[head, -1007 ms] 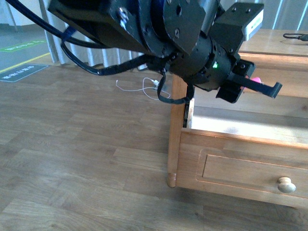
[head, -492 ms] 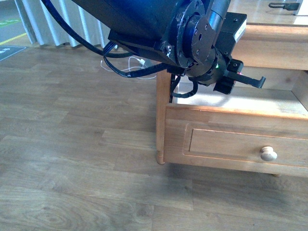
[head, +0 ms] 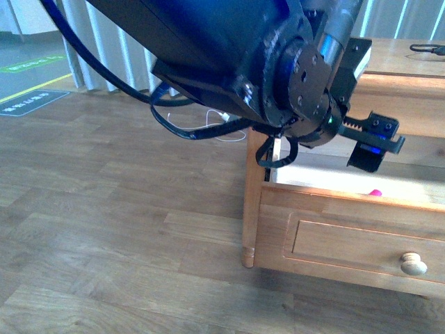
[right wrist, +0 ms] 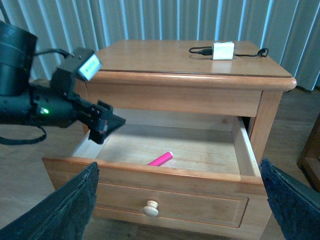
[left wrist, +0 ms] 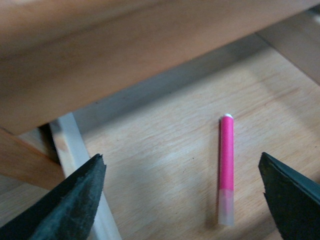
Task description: Place pink marker in drawer with both arms
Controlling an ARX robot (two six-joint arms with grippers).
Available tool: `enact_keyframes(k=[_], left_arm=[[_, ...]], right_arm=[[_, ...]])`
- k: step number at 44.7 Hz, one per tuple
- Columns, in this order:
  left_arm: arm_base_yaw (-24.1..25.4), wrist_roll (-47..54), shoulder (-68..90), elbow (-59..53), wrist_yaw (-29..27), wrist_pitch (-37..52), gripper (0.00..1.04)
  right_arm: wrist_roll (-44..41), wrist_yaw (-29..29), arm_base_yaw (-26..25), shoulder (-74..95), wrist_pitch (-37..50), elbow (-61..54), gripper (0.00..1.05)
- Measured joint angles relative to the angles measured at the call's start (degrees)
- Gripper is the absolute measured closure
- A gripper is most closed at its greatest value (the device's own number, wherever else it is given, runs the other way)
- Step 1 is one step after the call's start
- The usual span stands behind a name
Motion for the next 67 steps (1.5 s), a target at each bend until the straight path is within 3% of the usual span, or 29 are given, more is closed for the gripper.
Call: enact_keyframes(k=[3, 17, 37, 45, 54, 60, 67], left_arm=[[0.22, -0.26, -4.07, -3.32, -1.03, 1.18, 0.04], [3.28, -2.56, -22.1, -19.41, -4.24, 5.44, 0.06], [12.5, -4.5, -59.19, -45.68, -9.05, 8.0, 0.06], [15.21, -8.04, -77.16, -56.81, -11.32, 0.79, 0.06], [21.57, -14.49, -100.19, -66.25, -11.67, -14.88, 0.06], [22.86, -18.18, -108.54, -69.37, -12.79, -21.62, 0.06], [22.49, -19.43, -109.74, -69.85, -12.76, -22.34, 0.06]], right_arm=[[0.0, 0.02, 0.0, 0.0, 0.0, 0.0, 0.09], [0.0, 0.0, 0.0, 0.0, 0.0, 0.0, 0.09], [0.0, 0.0, 0.0, 0.0, 0.0, 0.0, 0.09], [0.0, 0.0, 0.0, 0.0, 0.0, 0.0, 0.09], [0.0, 0.0, 0.0, 0.0, 0.0, 0.0, 0.09], [0.0, 0.0, 0.0, 0.0, 0.0, 0.0, 0.09], [0.02, -0.04, 0.0, 0.0, 0.0, 0.0, 0.09]])
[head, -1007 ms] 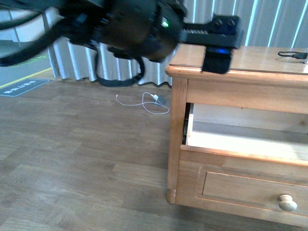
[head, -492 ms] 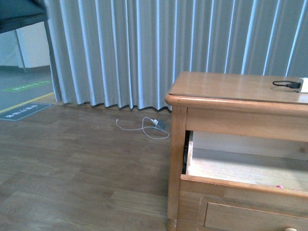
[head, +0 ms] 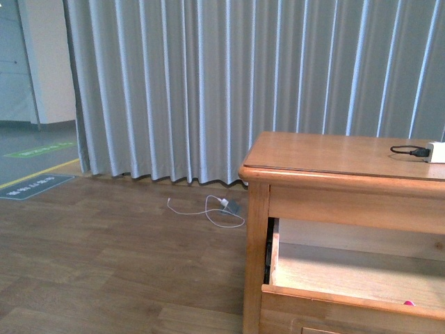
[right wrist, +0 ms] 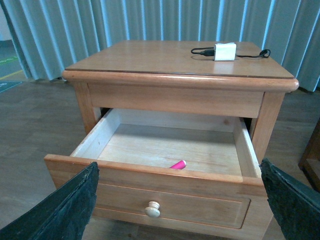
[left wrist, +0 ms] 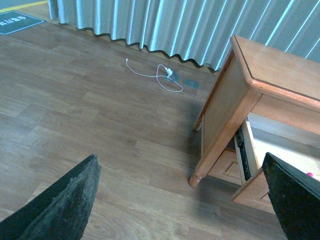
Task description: Place pink marker in drawer with both arms
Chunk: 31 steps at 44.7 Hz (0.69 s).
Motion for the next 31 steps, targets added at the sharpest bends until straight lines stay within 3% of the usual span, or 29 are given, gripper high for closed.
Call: enact_keyframes(k=[4, 12, 14, 16, 24, 31], left_arm=[[-0.07, 1.27, -0.66, -0.59, -0.68, 1.16, 0.09], [4.46, 12.11, -6.27, -8.87, 3.67, 8.02, 0.49], [8.87, 13.0, -7.39, -10.54, 9.92, 8.28, 0.59], [11.91, 13.4, -8.28, -11.67, 12.0, 8.66, 0.68], [13.51, 13.84, -10.47, -14.95, 12.39, 9.77, 0.99], [13.6, 14.16, -12.33, -17.55, 12.44, 10.54, 1.01]], right_arm=[[-0.02, 0.04, 0.0, 0.0, 0.0, 0.0, 0.09], [-0.02, 0.04, 0.0, 0.0, 0.0, 0.0, 0.09], [-0.02, 0.04, 0.0, 0.0, 0.0, 0.0, 0.09], [-0.02, 0.04, 0.0, 0.0, 0.0, 0.0, 0.09], [-0.02, -0.07, 0.0, 0.0, 0.0, 0.0, 0.09], [-0.02, 0.02, 0.0, 0.0, 0.0, 0.0, 0.09]])
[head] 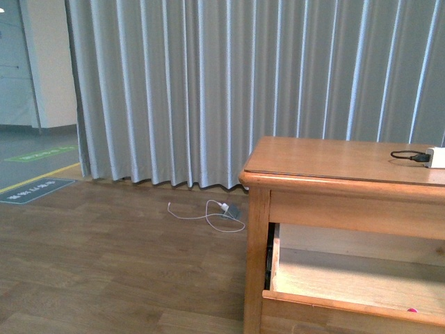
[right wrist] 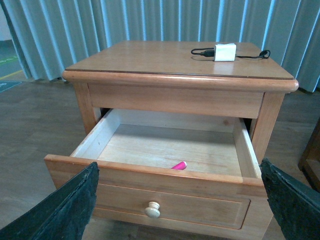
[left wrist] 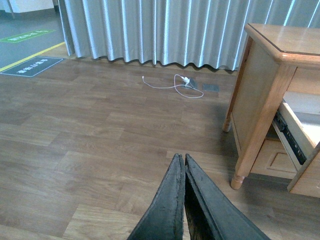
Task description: Place pink marker in drawer with both arms
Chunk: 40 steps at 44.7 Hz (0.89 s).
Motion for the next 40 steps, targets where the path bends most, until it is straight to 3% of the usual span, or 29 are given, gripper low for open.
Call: enact_keyframes(k=[37, 40], left_arm=[[0.04, 0.09, -5.25, -5.11, 0.02, 1.18, 1.01], [0.04, 0.07, -5.25, -5.11, 0.02, 1.18, 0.92]], right_arm=[[0.0, -0.02, 0.0, 0.0, -0.04, 0.0, 0.09], [0.0, 0.0, 0.0, 0.0, -0.04, 0.0, 0.09]])
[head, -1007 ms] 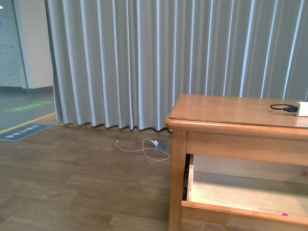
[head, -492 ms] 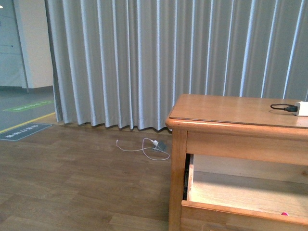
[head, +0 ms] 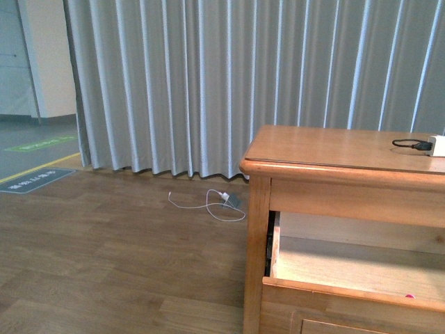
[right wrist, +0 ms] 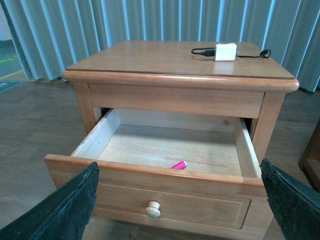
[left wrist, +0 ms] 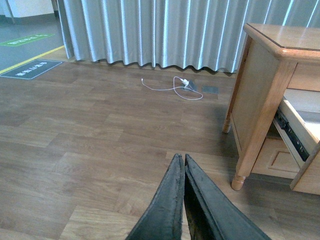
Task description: Place pink marker in drawer with both arms
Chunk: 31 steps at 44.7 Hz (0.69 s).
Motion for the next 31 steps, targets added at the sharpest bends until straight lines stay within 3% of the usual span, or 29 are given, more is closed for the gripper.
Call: enact_keyframes(k=[4, 7, 12, 14, 21, 31], left_arm=[[0.0, 0.0, 0.0, 0.0, 0.0, 0.0, 0.78], [0.0, 0.0, -0.02, 0.0, 0.0, 0.0, 0.67], [0.0, 0.0, -0.02, 0.0, 0.0, 0.0, 0.42], [0.0, 0.0, -0.02, 0.0, 0.02, 0.0, 0.32], [0.0, 0.0, -0.02, 0.0, 0.02, 0.0, 0.07], [0.0, 0.13, -0.02, 0.0, 0.0, 0.0, 0.06]], right_arm=[[0.22, 6.25, 1.68, 2.08, -6.4, 2.08, 0.09], [0.66, 7.61, 2.05, 4.7, -10.82, 3.17, 0.09], [3.58, 0.92, 0.66, 12.87, -15.06, 4.85, 0.09], [4.66, -2.6, -0.09, 17.97, -13.38, 5.64, 0.09], [5.7, -6.27, -0.66, 32.74, -5.27, 8.37, 0.09], [6.21, -6.21, 0.39, 60.81, 8.2, 17.22, 0.09]])
